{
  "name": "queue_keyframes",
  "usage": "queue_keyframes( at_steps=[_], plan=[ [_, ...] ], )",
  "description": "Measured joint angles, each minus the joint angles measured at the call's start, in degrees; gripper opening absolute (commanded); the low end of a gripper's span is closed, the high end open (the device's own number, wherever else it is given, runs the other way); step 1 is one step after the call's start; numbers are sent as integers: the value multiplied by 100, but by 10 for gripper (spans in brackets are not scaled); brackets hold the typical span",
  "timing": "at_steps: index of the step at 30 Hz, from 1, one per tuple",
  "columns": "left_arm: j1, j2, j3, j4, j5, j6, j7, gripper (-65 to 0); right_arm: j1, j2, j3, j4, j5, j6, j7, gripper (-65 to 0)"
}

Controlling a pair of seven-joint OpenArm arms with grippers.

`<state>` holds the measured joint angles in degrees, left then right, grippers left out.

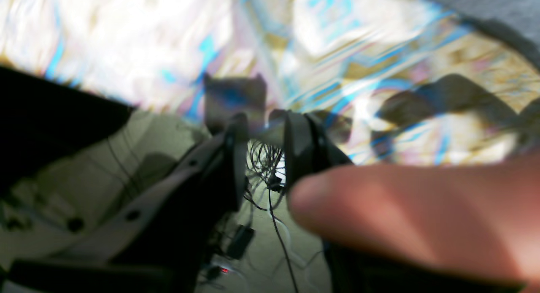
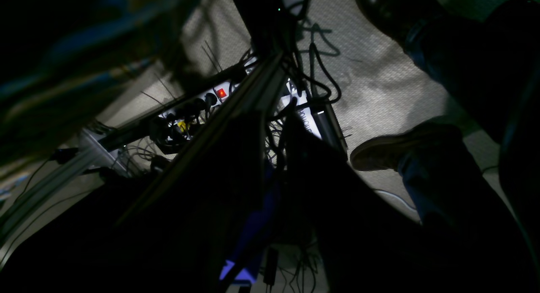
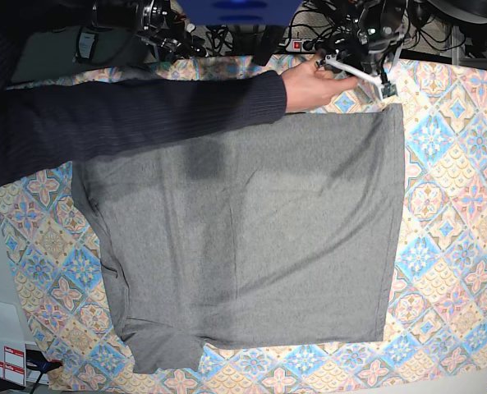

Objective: Fold the T-shirt properly

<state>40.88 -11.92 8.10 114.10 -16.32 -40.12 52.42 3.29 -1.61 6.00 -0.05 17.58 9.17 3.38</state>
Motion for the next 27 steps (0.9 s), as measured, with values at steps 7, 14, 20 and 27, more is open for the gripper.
queue_keyframes(
  at_steps=[7, 14, 20, 27],
  plan=[
    [216, -28, 824, -2, 662, 0, -295, -510, 2, 0, 0, 0, 0, 0, 4, -557],
    [264, -31, 940, -11, 717, 0, -251, -510, 2, 0, 0, 0, 0, 0, 2, -557],
    [328, -31, 940, -22, 732, 0, -249, -510, 2, 0, 0, 0, 0, 0, 2, -557],
    [323, -31, 933, -26, 732, 0, -254, -510, 2, 0, 0, 0, 0, 0, 2, -557]
  ],
)
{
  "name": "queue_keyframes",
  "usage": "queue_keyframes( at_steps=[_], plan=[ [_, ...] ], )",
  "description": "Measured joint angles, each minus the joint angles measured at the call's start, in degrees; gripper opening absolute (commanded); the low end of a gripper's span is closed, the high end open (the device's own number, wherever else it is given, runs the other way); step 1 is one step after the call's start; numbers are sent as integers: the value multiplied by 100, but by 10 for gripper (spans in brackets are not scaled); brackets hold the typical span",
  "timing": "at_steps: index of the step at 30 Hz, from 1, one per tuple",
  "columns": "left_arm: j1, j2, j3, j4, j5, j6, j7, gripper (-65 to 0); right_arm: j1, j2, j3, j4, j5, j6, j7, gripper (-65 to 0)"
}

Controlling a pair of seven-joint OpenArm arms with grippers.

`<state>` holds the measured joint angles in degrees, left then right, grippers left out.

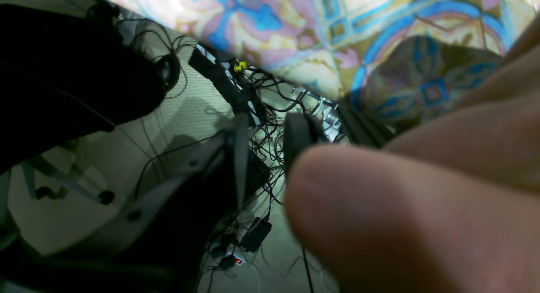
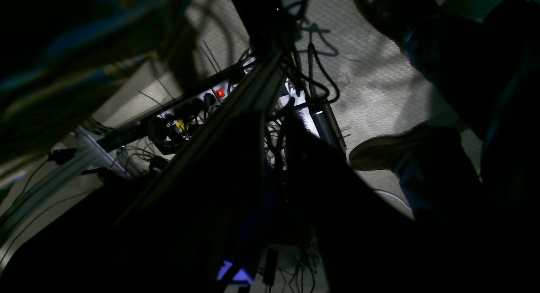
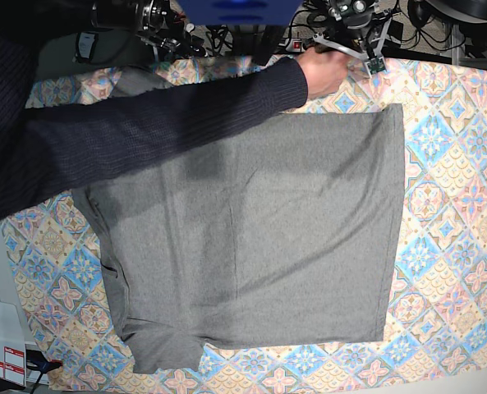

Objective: Fold the T-shirt properly

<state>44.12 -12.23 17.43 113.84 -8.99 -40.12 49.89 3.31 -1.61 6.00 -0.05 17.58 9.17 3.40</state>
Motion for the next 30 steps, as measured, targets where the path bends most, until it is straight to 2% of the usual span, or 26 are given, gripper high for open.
queue_keyframes(
  at_steps=[14, 19, 30],
  plan=[
    [-85, 7, -4, -153, 70, 0, -138, -510, 0, 0, 0, 0, 0, 0, 0, -557],
    [-44, 2, 0, -162, 66, 0, -413, -510, -2, 0, 0, 0, 0, 0, 0, -557],
    [7, 4, -2, -179, 66, 0, -448, -510, 0, 0, 0, 0, 0, 0, 0, -557]
  ],
)
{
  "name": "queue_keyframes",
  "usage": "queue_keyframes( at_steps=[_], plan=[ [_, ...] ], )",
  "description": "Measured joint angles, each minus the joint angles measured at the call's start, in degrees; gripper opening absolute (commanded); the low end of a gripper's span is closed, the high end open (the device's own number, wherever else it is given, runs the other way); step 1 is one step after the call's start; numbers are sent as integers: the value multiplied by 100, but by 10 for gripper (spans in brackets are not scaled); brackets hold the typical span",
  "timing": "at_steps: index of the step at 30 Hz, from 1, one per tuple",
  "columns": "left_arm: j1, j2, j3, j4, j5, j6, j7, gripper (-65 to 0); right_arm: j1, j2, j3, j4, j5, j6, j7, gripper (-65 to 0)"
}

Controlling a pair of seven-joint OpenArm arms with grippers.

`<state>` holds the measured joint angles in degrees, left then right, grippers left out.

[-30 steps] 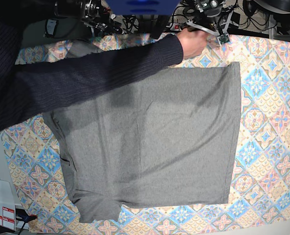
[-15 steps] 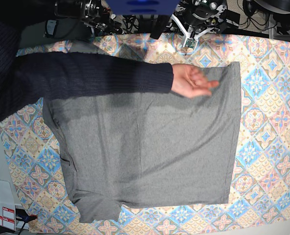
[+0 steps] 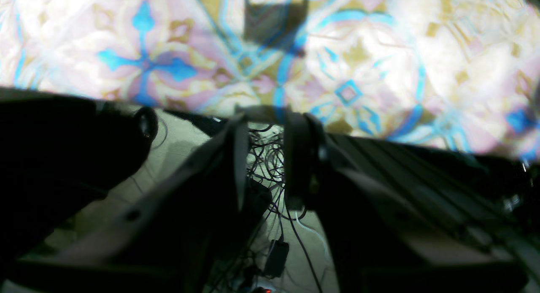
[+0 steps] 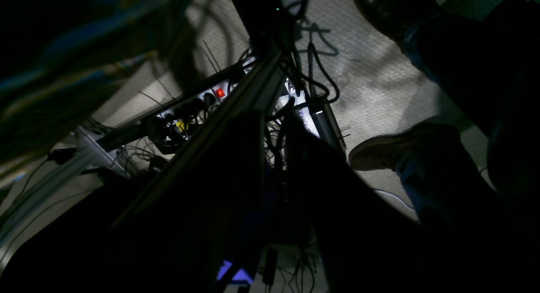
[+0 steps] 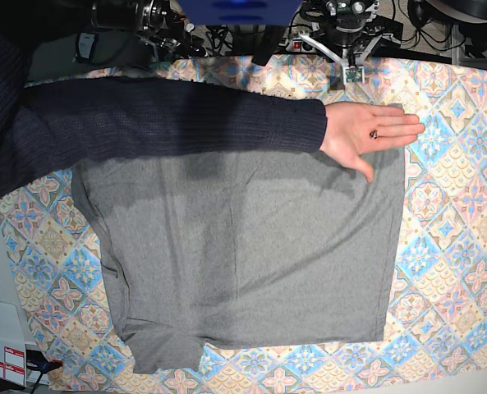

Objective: Fold the T-shirt properly

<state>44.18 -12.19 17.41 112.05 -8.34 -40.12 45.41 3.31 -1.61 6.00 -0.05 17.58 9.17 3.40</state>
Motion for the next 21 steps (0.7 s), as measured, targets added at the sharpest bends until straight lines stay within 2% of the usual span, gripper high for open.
queue_keyframes(
  at_steps=[14, 21],
  plan=[
    [26, 0, -2, 0, 44, -2, 0, -510, 0, 0, 0, 0, 0, 0, 0, -557],
    [42, -4, 4, -452, 42, 0, -127, -510, -2, 0, 0, 0, 0, 0, 0, -557]
  ],
)
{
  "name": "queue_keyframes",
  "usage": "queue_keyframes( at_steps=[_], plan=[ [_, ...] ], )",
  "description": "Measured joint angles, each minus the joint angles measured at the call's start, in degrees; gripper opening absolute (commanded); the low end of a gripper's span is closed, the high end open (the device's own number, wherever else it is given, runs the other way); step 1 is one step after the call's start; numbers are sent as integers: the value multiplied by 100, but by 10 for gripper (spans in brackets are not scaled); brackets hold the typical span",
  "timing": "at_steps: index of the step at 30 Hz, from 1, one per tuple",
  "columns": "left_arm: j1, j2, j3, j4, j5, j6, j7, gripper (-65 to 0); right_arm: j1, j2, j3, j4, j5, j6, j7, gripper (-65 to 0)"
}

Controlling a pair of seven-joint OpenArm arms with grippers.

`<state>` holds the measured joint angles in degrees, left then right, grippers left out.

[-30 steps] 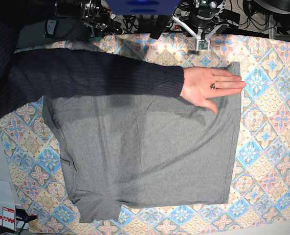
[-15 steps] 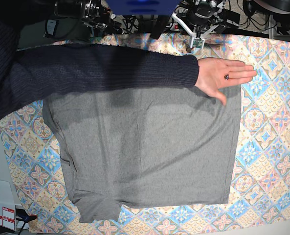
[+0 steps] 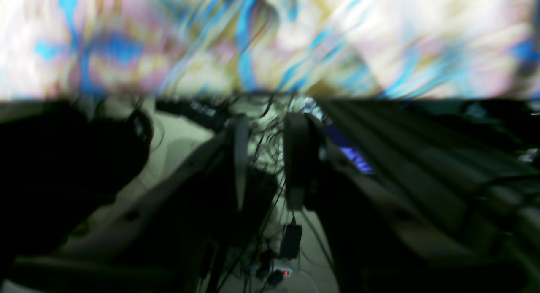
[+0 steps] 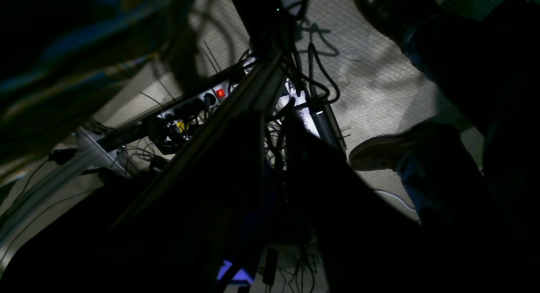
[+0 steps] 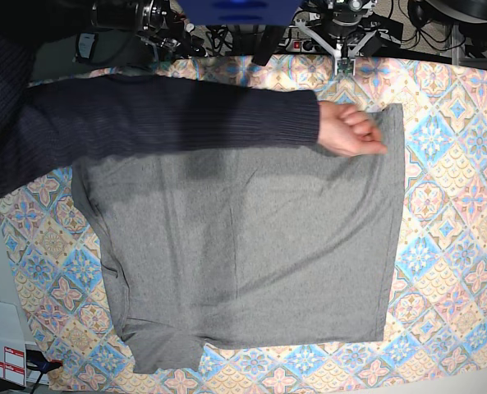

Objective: Fold the T-shirt properly

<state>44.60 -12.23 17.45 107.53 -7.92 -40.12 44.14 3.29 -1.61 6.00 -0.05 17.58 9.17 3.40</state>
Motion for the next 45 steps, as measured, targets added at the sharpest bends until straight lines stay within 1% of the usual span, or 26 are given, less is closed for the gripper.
queue_keyframes(
  at_steps=[2, 3, 8, 12, 14, 23, 26, 31, 38, 40, 41, 43, 45],
  plan=[
    [92, -2, -2, -74, 11, 0, -409, -510, 0, 0, 0, 0, 0, 0, 0, -557],
    [151, -2, -11, -118, 24, 0, -527, -510, 2, 0, 0, 0, 0, 2, 2, -557],
    [247, -2, 0, -728, 7, 0, -785, -510, 0, 0, 0, 0, 0, 0, 0, -557],
    [387, -2, -17, -1047, 22, 0, -1316, -510, 2, 0, 0, 0, 0, 0, -2, -557],
    [448, 0, -17, -1204, 22, 0, -1390, -510, 0, 0, 0, 0, 0, 0, 2, -557],
    [428, 0, -17, -2107, 26, 0, -2092, -510, 0, 0, 0, 0, 0, 0, 0, -557],
    [365, 0, -24, -2531, 4, 0, -2210, -510, 2, 0, 0, 0, 0, 0, 0, -557],
    [341, 0, -35, -3115, 9, 0, -3001, -510, 0, 0, 0, 0, 0, 0, -2, -557],
    [-55, 22, -28, -4044, -2, 0, -3040, -510, 0, 0, 0, 0, 0, 2, 2, -557],
    [-96, 17, -28, -4148, -22, 0, -3230, -510, 0, 2, 0, 0, 0, 0, 2, -557],
    [-96, 20, -31, -4203, -20, 0, -3451, -510, 2, 2, 0, 0, 0, 0, 0, -557],
    [-114, 22, -28, -4387, -20, 0, -3703, -510, 2, 0, 0, 0, 0, 0, 0, -557],
    [-201, 22, -33, -4690, -28, 0, -3689, -510, 2, 0, 0, 0, -2, 2, 0, -557]
  ],
)
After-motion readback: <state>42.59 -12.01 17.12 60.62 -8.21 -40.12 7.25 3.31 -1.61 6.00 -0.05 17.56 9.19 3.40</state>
